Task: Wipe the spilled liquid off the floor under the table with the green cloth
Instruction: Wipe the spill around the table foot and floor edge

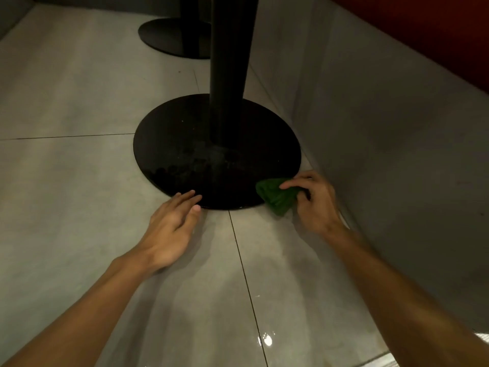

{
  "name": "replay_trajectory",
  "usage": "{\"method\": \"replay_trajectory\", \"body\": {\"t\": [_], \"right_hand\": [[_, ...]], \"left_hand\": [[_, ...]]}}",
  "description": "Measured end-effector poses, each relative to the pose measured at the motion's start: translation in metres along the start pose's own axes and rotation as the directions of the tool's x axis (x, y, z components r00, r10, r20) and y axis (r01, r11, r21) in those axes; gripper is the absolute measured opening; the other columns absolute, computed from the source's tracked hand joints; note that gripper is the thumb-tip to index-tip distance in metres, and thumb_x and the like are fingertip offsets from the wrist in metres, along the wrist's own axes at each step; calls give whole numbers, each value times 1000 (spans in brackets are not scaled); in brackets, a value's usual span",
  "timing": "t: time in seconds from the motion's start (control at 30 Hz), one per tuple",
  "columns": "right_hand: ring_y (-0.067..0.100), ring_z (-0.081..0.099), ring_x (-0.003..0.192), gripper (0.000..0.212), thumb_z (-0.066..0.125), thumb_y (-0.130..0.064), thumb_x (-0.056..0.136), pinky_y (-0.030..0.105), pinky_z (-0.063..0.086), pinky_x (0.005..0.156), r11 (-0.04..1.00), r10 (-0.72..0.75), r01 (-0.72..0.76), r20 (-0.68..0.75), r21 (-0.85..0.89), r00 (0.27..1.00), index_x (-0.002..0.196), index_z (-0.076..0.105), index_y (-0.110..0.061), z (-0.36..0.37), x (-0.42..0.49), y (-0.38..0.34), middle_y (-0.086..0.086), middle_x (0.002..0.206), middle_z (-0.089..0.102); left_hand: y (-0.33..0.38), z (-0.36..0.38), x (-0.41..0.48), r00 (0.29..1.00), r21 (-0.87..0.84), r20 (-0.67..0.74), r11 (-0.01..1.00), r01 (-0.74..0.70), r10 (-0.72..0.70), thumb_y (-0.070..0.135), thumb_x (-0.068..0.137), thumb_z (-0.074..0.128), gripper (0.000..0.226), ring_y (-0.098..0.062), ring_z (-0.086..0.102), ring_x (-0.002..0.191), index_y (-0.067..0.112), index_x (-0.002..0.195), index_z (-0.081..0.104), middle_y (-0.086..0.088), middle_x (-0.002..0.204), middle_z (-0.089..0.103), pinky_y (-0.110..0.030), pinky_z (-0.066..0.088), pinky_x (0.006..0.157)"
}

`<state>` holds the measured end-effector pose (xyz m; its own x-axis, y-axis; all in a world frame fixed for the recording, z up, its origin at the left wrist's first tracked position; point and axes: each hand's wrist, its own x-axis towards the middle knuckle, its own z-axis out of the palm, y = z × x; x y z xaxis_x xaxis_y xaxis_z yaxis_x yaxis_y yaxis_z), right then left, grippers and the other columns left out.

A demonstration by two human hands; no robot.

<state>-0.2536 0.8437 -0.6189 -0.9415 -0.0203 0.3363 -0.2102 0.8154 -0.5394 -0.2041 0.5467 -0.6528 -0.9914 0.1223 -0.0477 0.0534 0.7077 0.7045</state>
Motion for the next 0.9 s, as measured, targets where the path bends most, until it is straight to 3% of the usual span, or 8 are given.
{"method": "replay_trajectory", "body": {"t": [0.07, 0.2, 0.27, 0.37, 0.5, 0.67, 0.8, 0.9], "right_hand": [[4, 50, 92, 48, 45, 20, 73, 0, 33, 83, 999, -41, 41, -17, 18, 999, 91, 76, -13, 8, -10, -32, 5, 101, 53], [-13, 53, 79, 25, 56, 1, 87, 1, 39, 70, 955, -284, 254, 224, 154, 932, 110, 64, 3, 40, -34, -83, -6, 94, 52], [3, 52, 98, 39, 61, -5, 84, 19, 44, 79, 904, -422, 420, 313, 79, 851, 120, 64, -19, 59, -46, -92, -3, 109, 52], [27, 48, 109, 60, 64, -3, 80, 42, 45, 82, 872, -416, 485, 428, -62, 802, 127, 57, -40, 69, -52, -86, 4, 123, 49], [30, 52, 102, 60, 68, 3, 75, 46, 50, 81, 917, -334, 390, 378, -80, 864, 120, 65, -36, 57, -43, -52, 7, 117, 56], [13, 50, 102, 37, 66, 4, 80, 29, 46, 94, 954, -256, 292, 328, -65, 909, 105, 75, -23, 30, -25, -7, 3, 112, 54], [13, 53, 102, 32, 73, 13, 68, 26, 47, 96, 982, -111, 141, 215, -126, 970, 87, 74, -13, 14, -11, 14, 4, 108, 54], [15, 51, 99, 38, 54, 13, 82, 16, 39, 88, 983, -83, 117, 220, -144, 972, 96, 76, -15, 7, -5, 21, 12, 109, 58]], "left_hand": [[-4, -5, -6, 997, -71, -72, 997, 21, -26, 55, 97, 22, 53, -4, 19, 141, 34, 142, 40, 18, 150, 31, -38, 15, 119], [-4, -12, -15, 988, -210, -115, 974, 82, -108, 48, 99, 24, 48, -1, 31, 133, 31, 139, 45, 13, 146, 40, -24, 19, 112], [-3, -12, -17, 989, -212, -102, 974, 82, -105, 50, 97, 22, 53, -3, 33, 132, 29, 139, 45, 11, 145, 41, -23, 20, 111], [-9, -11, -17, 993, -184, -76, 980, 79, -95, 54, 97, 19, 58, -4, 35, 132, 26, 140, 45, 9, 145, 42, -24, 21, 112], [-19, -9, -15, 998, -50, -47, 998, 34, -36, 69, 90, 7, 74, -11, 32, 136, 29, 141, 43, 8, 147, 41, -39, 22, 117], [-17, 2, -20, 998, 69, -22, 995, 66, -64, 65, 91, 3, 68, -11, 13, 143, 36, 145, 33, 11, 153, 28, -32, 8, 118], [-11, 3, -18, 998, 113, -65, 993, 18, -11, 63, 92, 4, 67, -13, 25, 138, 34, 142, 38, 7, 147, 39, -33, 15, 116], [4, -1, -19, 988, 167, -156, 986, 28, -2, 56, 94, 13, 60, -18, 36, 130, 29, 138, 45, 3, 140, 47, -35, 24, 111]]}}
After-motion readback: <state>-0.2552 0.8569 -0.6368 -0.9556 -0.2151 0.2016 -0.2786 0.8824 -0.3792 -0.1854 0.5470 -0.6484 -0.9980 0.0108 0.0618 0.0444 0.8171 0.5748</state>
